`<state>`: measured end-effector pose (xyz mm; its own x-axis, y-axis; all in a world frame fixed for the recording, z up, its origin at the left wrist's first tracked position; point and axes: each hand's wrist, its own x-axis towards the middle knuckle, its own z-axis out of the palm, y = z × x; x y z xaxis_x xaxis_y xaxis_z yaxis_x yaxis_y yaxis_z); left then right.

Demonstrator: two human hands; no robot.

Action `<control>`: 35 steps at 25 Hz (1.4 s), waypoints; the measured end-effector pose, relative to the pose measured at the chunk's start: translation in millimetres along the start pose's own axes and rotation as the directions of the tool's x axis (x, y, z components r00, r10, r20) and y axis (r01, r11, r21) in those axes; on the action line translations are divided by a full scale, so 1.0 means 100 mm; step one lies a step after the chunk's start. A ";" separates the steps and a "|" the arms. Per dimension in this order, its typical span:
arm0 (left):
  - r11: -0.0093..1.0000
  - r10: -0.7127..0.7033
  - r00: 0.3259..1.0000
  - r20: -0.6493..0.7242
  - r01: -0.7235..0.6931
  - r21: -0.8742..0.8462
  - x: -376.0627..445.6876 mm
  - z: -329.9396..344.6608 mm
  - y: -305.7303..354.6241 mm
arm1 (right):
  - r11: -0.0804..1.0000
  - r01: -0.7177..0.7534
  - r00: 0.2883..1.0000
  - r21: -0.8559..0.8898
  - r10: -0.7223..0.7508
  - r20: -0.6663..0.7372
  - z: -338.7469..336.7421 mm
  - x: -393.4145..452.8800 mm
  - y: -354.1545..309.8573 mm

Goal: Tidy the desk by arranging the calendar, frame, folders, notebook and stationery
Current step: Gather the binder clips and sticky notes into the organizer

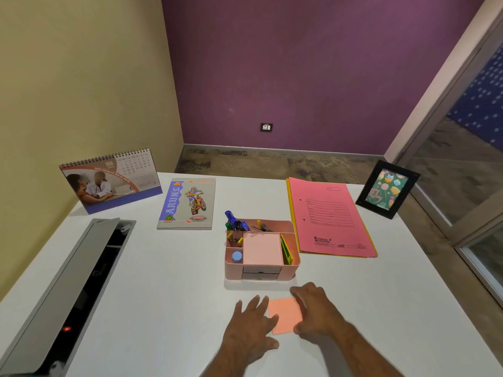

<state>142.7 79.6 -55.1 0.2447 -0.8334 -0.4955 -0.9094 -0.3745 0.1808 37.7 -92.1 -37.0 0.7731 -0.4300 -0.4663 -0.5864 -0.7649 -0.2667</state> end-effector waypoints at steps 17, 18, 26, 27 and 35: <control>0.356 -0.476 0.844 -0.246 -0.070 -0.932 -0.14 -0.41 0.10 | 0.544 0.008 0.988 0.839 0.124 -0.090 0.07 -0.07 -0.08; 0.407 -0.463 0.829 -0.314 -0.116 -0.906 -0.14 -0.50 0.10 | 0.499 0.033 0.982 0.866 0.147 -0.122 0.07 -0.06 -0.07; 0.808 -0.215 0.613 -0.760 -0.326 -0.491 0.06 -1.38 -0.12 | 0.982 -0.190 0.936 -0.014 0.177 -0.305 0.70 -0.12 0.27; 0.837 -0.193 0.614 -0.765 -0.305 -0.455 0.07 -1.48 -0.13 | 0.979 -0.201 0.934 -0.029 0.183 -0.308 0.79 -0.11 0.31; 0.988 0.116 0.847 -0.519 -0.154 -0.031 0.25 -2.03 -0.24 | 0.957 -0.224 0.945 -0.184 0.167 -0.282 0.96 0.01 0.45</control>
<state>238.6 -14.7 100.2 0.2761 -0.9602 0.0424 -0.9254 -0.2537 0.2815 -11.5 -80.8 -130.9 0.7009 -0.6691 -0.2473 -0.6897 -0.7241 0.0043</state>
